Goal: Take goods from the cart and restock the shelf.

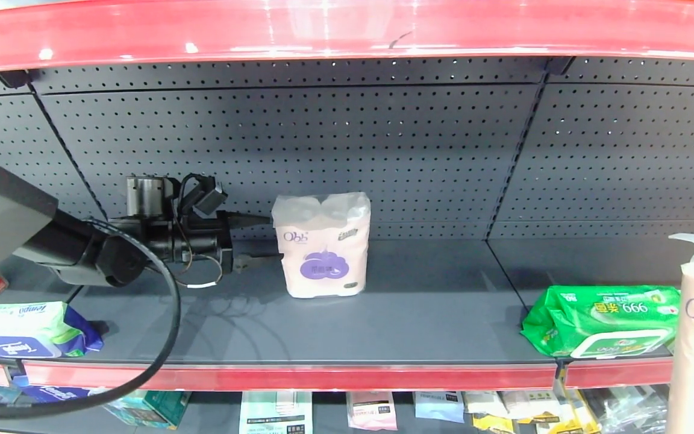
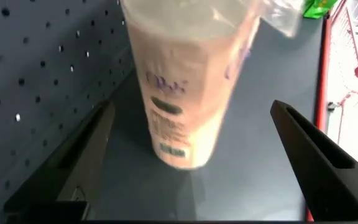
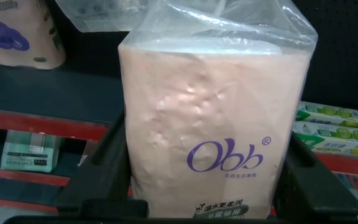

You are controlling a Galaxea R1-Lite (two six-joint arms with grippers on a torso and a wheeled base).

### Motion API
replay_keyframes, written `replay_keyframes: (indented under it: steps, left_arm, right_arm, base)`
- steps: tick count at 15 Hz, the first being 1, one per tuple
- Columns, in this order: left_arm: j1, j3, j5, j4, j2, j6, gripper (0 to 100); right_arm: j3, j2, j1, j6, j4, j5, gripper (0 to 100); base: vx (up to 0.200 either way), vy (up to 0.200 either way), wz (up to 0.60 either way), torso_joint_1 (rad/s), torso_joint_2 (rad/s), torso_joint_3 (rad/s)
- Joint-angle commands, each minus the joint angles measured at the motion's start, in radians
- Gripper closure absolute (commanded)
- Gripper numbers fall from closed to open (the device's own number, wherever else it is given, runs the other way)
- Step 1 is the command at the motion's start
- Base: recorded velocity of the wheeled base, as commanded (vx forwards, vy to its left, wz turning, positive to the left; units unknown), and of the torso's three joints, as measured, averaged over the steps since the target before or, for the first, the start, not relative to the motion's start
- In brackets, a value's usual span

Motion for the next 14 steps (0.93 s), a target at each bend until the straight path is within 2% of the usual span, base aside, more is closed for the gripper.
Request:
replay_keyframes:
  steps: [1,14]
  left_arm:
    - [-0.012,-0.024,0.000,-0.004,0.043,0.000,0]
    - [-0.098,-0.199,0.017,-0.016,0.147,-0.012,0]
  right_arm:
    - [0.001,0.005,0.000,0.000,0.001,0.000,100]
    - [0.001,0.009,0.002,-0.002,0.000,-0.015,100]
  base:
    - [0.000,0.000,0.00,0.000,0.00,0.000]
    - [0.000,0.000,0.00,0.000,0.00,0.000]
